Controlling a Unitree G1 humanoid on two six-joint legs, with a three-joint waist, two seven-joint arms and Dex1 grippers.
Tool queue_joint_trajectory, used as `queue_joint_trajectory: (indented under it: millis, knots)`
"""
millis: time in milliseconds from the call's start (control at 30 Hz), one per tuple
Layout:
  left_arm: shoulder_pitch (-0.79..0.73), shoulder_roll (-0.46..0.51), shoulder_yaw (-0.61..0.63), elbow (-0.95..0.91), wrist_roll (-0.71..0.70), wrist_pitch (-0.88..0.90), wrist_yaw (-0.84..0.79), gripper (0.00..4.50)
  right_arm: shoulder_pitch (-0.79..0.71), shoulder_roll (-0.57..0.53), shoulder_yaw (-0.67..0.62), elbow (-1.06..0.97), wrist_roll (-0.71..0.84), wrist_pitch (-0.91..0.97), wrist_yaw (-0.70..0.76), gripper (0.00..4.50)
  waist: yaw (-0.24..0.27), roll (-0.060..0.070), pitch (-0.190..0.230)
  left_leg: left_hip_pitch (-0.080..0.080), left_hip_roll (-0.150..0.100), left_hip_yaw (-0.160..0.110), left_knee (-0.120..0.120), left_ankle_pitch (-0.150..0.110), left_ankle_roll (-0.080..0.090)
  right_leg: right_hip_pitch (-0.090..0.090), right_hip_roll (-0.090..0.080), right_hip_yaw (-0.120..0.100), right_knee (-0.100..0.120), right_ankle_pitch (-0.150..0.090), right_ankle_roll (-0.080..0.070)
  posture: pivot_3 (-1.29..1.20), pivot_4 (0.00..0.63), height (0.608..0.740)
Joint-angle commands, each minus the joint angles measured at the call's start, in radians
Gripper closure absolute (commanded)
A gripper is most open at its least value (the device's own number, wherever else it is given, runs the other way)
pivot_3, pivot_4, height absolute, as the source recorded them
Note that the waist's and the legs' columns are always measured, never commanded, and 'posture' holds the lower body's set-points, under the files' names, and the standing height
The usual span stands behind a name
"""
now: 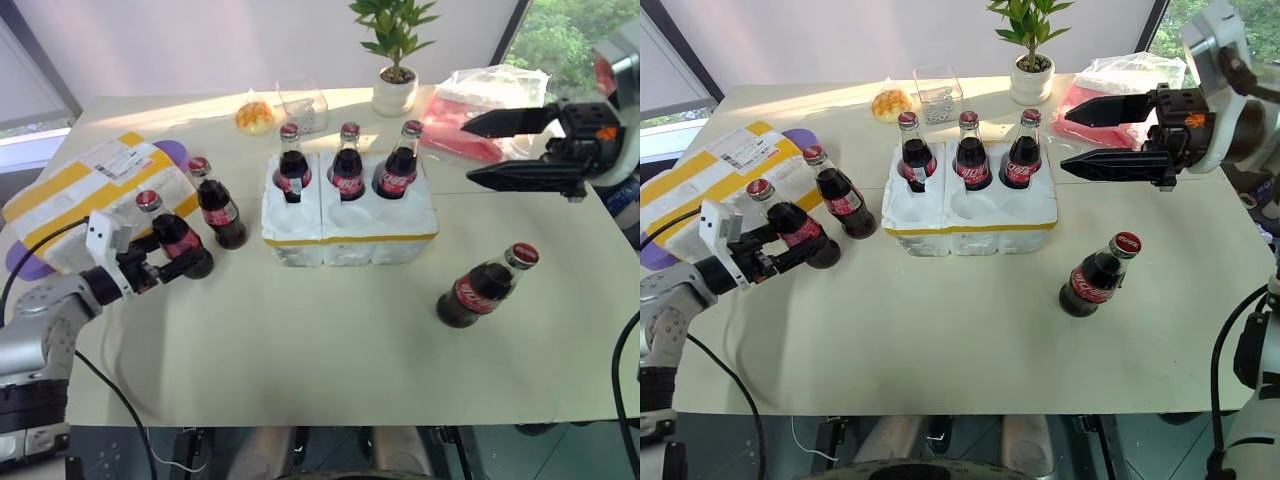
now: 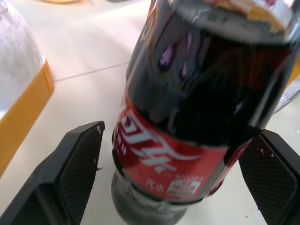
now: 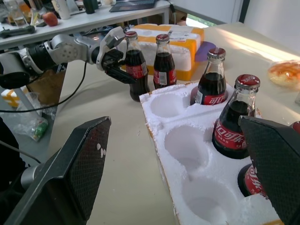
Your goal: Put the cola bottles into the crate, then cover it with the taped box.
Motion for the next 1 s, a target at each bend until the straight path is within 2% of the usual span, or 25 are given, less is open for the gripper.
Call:
queue_joint_trajectory:
  millis: [33, 133, 333, 467, 600, 733, 867, 1000]
  knots:
    - [-0.008, 0.008, 0.019, -0.036, -0.016, -0.005, -0.004, 1.63, 0.004, -0.003, -0.048, -0.037, 0.036, 0.005, -0.018, 0.00, 0.001, 0.000, 0.000, 0.000, 0.000, 0.000, 0.000, 0.000, 0.000, 0.000, 0.000, 0.000, 0.000, 0.000, 0.000, 0.00, 0.150, 0.740]
    - [0.003, 0.030, 0.033, -0.057, -0.025, 0.010, -0.015, 1.64, 0.022, -0.005, -0.051, -0.044, 0.039, -0.001, -0.027, 0.00, 0.001, -0.001, 0.000, 0.000, 0.000, 0.000, 0.000, 0.000, 0.000, 0.000, 0.000, 0.000, 0.000, 0.000, 0.000, 0.00, 0.150, 0.740]
    - [0.053, 0.145, 0.106, -0.201, -0.158, 0.142, -0.118, 1.64, 0.075, -0.004, -0.064, -0.051, 0.039, -0.022, -0.044, 0.00, -0.002, -0.004, 0.001, -0.001, 0.000, 0.000, 0.000, -0.001, 0.000, -0.001, 0.000, 0.000, 0.000, 0.000, 0.000, 0.00, 0.150, 0.740]
    - [0.003, 0.223, 0.120, -0.282, -0.279, 0.257, -0.183, 1.64, 0.096, -0.002, -0.065, -0.041, 0.033, -0.037, -0.054, 0.00, 0.003, -0.005, 0.002, -0.001, 0.001, 0.000, 0.000, 0.000, 0.000, -0.001, 0.000, 0.000, 0.000, 0.000, 0.000, 0.00, 0.150, 0.740]
    - [-0.129, 0.255, 0.055, -0.305, -0.338, 0.319, -0.211, 1.64, 0.109, 0.008, -0.059, -0.038, 0.030, -0.052, -0.065, 0.00, 0.004, -0.005, 0.002, -0.001, 0.001, 0.000, 0.002, 0.000, 0.000, 0.000, 0.001, 0.000, -0.001, 0.000, 0.000, 0.00, 0.150, 0.740]
    - [-0.306, 0.225, -0.077, -0.326, -0.356, 0.358, -0.250, 1.64, 0.128, 0.015, -0.067, -0.050, 0.038, -0.053, -0.079, 0.00, 0.001, -0.006, 0.002, -0.001, 0.000, 0.000, 0.002, 0.000, 0.000, 0.000, 0.001, 0.000, 0.000, 0.001, 0.001, 0.00, 0.150, 0.740]
    - [-0.454, 0.154, -0.182, -0.292, -0.343, 0.372, -0.252, 1.64, 0.144, 0.016, -0.082, -0.065, 0.050, -0.046, -0.098, 0.00, 0.000, -0.006, 0.002, -0.001, 0.000, 0.000, 0.002, 0.001, -0.001, 0.000, 0.001, 0.000, 0.000, 0.001, 0.001, 0.00, 0.150, 0.740]
    - [-0.568, 0.047, -0.303, -0.220, -0.222, 0.312, -0.205, 1.64, 0.170, 0.016, -0.105, -0.093, 0.074, -0.032, -0.125, 0.00, 0.000, -0.006, 0.002, -0.001, 0.000, 0.000, 0.002, 0.001, -0.002, 0.000, 0.001, 0.000, 0.000, 0.001, 0.001, 0.00, 0.150, 0.740]
